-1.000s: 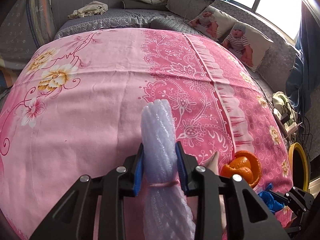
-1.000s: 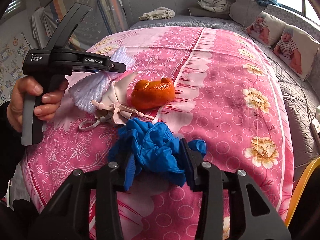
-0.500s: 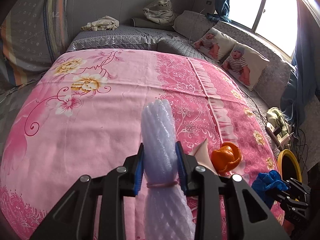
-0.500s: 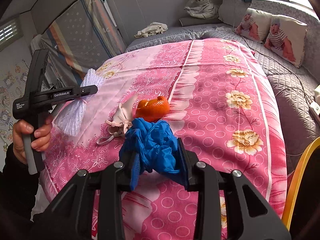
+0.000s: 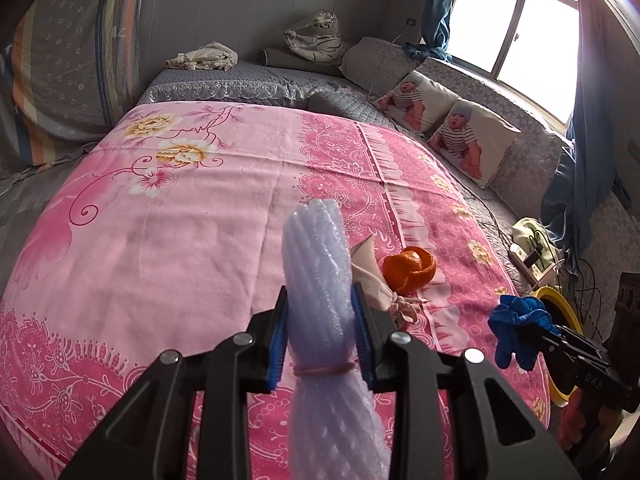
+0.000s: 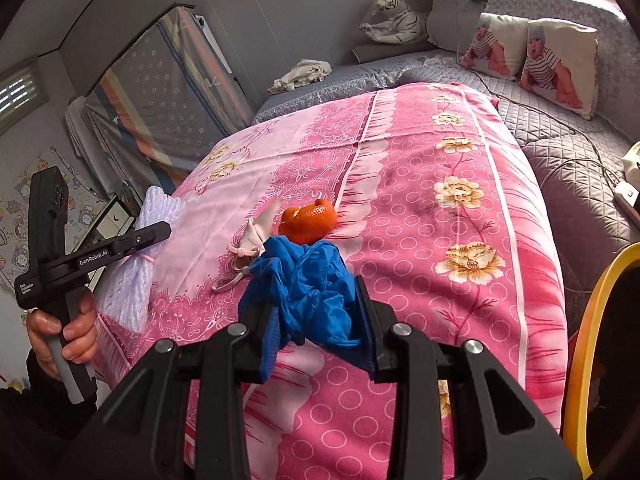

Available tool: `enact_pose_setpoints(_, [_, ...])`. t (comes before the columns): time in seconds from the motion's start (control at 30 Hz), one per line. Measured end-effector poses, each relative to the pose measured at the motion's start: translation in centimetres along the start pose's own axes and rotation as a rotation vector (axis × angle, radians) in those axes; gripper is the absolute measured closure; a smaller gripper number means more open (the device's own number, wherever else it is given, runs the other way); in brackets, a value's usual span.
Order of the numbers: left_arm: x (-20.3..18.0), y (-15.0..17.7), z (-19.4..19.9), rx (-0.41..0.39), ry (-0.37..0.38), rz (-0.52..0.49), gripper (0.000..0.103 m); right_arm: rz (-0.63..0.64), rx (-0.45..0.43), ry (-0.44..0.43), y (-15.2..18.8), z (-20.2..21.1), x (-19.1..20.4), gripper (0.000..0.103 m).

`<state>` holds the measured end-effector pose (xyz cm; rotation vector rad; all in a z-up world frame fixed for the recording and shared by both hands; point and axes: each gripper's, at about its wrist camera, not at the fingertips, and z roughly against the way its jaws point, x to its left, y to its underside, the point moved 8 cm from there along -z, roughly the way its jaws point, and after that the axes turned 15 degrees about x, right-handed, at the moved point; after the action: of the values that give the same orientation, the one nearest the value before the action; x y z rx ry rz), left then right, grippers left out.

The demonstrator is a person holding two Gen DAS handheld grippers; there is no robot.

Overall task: Collect trash
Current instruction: 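Carry the white mesh bundle and blue glove over the yellow-rimmed bin with both tools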

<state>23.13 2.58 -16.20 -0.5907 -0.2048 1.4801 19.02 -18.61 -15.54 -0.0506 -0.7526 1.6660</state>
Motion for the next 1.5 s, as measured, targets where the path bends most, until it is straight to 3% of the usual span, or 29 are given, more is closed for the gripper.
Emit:
enact_pose_setpoints(0.27, [-4.5, 0.0, 1.1, -0.034, -0.027, -0.103, 0.075, -0.055, -0.041, 0.026, 0.4, 1.9, -2.4, 0.072])
enact_pose_setpoints(0.8, [-15.5, 0.1, 1.5, -0.047, 0.040, -0.332, 0.075, -0.164, -0.250, 0.197, -0.3, 10.1, -8.9, 0.072])
enact_pose_setpoints(1.5, [-28.9, 1.6, 0.8, -0.040, 0.158, -0.577, 0.075, -0.318, -0.432, 0.411, 2.6, 19.3, -17.6, 0.072])
